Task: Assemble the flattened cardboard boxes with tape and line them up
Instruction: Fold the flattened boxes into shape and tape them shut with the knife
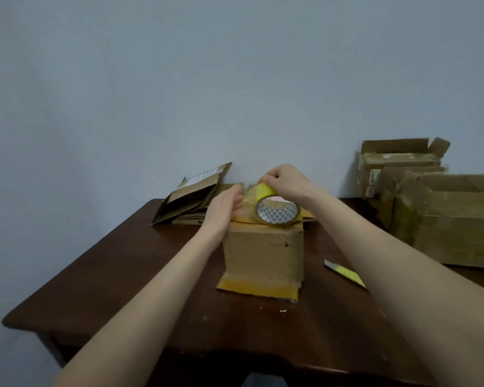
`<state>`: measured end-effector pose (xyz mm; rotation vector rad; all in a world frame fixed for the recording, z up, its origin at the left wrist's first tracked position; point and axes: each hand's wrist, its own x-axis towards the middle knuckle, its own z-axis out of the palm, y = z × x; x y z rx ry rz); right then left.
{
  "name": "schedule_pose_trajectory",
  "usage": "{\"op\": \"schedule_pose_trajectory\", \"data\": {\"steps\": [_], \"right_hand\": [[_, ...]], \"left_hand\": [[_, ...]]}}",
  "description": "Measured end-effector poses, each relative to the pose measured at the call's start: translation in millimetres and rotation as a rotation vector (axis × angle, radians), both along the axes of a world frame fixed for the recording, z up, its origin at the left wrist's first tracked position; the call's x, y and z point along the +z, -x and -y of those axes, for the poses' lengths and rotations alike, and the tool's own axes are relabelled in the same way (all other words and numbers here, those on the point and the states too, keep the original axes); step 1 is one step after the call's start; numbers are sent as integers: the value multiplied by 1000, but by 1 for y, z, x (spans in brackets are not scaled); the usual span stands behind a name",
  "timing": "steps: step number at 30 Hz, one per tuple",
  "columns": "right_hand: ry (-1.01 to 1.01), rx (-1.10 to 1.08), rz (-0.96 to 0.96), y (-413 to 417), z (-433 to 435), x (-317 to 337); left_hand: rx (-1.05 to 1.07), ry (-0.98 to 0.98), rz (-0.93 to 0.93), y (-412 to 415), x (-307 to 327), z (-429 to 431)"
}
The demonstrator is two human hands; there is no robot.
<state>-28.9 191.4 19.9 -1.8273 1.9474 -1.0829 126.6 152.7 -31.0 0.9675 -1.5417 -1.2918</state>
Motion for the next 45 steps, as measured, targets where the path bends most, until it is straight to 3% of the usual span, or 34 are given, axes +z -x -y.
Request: {"op": "schedule_pose_trajectory", "data": {"steps": [9,15,18,25,39,42,45], "right_hand": [[-53,126,33,16,-7,-8],[90,102,283,21,-14,-40],[139,111,197,14,-9,-32],[49,78,-25,3,-1,-18],[70,59,-35,8,-6,-19],[80,79,-48,4,-8,-22],[90,95,-11,6,-9,-29]], "left_hand": [[164,110,116,9,10,4],[294,169,213,-6,6,11],[348,170,251,-14,7,14],[412,80,253,-41,2,21],[354,-44,309,-30,-45,3],[275,-109,399,-19,-56,-2],[234,-23,698,-19,-56,-2]]}}
